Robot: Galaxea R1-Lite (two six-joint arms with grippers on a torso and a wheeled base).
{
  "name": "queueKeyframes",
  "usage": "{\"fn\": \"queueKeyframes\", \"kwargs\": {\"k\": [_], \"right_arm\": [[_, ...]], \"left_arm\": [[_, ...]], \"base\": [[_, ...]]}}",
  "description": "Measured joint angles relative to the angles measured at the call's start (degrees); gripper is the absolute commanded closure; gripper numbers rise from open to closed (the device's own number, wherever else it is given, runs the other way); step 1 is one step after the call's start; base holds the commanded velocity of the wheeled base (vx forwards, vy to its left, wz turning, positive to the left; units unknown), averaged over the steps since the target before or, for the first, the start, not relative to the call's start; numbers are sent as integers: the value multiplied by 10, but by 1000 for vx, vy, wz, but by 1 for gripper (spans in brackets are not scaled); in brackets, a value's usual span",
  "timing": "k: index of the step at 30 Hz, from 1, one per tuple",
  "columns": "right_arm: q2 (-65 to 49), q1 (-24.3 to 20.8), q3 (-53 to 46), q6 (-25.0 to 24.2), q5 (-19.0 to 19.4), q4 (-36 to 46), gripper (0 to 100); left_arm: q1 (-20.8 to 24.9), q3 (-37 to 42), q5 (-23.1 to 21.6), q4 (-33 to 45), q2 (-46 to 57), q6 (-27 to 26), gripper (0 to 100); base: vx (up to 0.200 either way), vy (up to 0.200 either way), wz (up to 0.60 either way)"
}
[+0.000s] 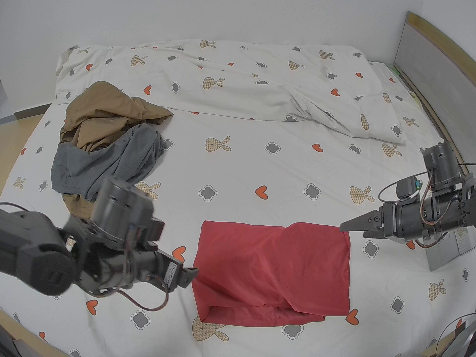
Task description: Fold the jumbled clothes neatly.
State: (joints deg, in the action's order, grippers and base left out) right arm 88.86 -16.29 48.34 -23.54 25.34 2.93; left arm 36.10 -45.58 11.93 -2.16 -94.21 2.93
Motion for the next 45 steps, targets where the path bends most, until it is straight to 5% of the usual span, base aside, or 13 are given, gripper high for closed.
{"fn": "queueKeyframes", "kwargs": {"k": [15, 45], "right_arm": [[-65, -9, -54, 0, 1, -1, 0], [-68, -10, -84, -2, 2, -50, 0]], "left_arm": [[19, -6, 44, -73, -207, 11, 0], [3, 61, 42, -68, -158, 0, 0]], "base": [[0, 0, 0], [0, 0, 0]]}}
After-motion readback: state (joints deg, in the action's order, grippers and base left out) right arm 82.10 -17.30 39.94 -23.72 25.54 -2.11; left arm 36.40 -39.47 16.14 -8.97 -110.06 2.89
